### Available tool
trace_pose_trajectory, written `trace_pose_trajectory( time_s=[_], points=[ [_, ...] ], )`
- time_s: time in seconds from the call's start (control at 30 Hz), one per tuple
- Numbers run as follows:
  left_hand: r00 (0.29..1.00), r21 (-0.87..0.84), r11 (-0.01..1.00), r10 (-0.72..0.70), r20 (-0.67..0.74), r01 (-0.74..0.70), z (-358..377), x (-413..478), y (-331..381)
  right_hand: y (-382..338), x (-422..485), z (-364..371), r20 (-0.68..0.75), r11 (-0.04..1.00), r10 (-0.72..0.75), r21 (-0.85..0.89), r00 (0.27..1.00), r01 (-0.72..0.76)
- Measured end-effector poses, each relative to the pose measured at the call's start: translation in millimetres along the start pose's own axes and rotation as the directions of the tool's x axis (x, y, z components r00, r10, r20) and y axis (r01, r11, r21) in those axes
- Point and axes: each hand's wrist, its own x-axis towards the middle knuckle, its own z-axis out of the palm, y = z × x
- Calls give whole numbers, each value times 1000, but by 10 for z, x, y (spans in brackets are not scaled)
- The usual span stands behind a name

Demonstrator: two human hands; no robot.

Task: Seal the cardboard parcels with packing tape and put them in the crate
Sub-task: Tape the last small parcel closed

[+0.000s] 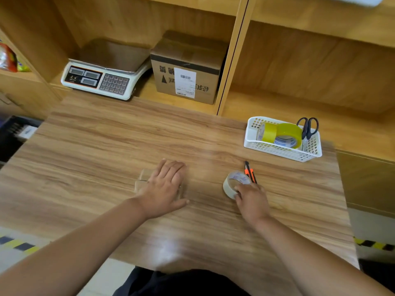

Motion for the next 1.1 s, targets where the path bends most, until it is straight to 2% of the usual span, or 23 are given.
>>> trace_pose_trajectory(
  time_s=[0.1, 0.2, 0.23, 0.3, 0.33, 0.4, 0.47, 0.6, 0.73, 0.9, 1.0, 1.1],
  points=[
    [995, -11, 995, 99, 12, -99, 1, 134, 216, -53, -68, 87, -18, 999, -51, 3, 999, 51],
    [980, -34, 980, 197, 11, -197, 47, 278, 453, -66, -141, 121, -155, 993, -95, 57, 983, 105],
    [976, -38, 976, 217, 10, -216, 63, 332, 531, -46, -159, 123, -215, 992, -72, 86, 974, 92],
    [970, -72, 969, 240, 29, -238, 74, 449, 675, 37, -164, 99, -275, 986, 66, 167, 959, -19],
    [966, -91, 964, 253, 50, -248, 71, 509, 740, 95, -152, 82, -266, 973, 156, 210, 951, -101],
    [957, -106, 963, 260, 128, -247, 116, 637, 849, 231, -89, 60, -146, 934, 307, 237, 941, -268],
    [956, -122, 968, 236, 172, -217, 159, 734, 913, 324, 0, 52, -13, 915, 362, 198, 932, -352],
    [956, -121, 974, 213, 204, -191, 293, 930, 1044, 430, 148, 88, 47, 884, 384, 268, 922, -382],
    [964, -145, 976, 189, 185, -164, 439, 1046, 1175, 439, 224, 120, 156, 885, 425, 135, 892, -445],
    [980, -190, 982, 40, 193, -3, 532, 1111, 1290, 444, 290, 111, 206, 875, 432, 139, 878, -463],
    [967, -257, 960, -49, 251, 115, 568, 1141, 1316, 433, 310, 76, 240, 847, 419, 243, 876, -472],
    [956, -309, 923, -154, 249, 229, 570, 1182, 1324, 400, 288, 28, 295, 757, 408, 420, 864, -501]
  ],
)
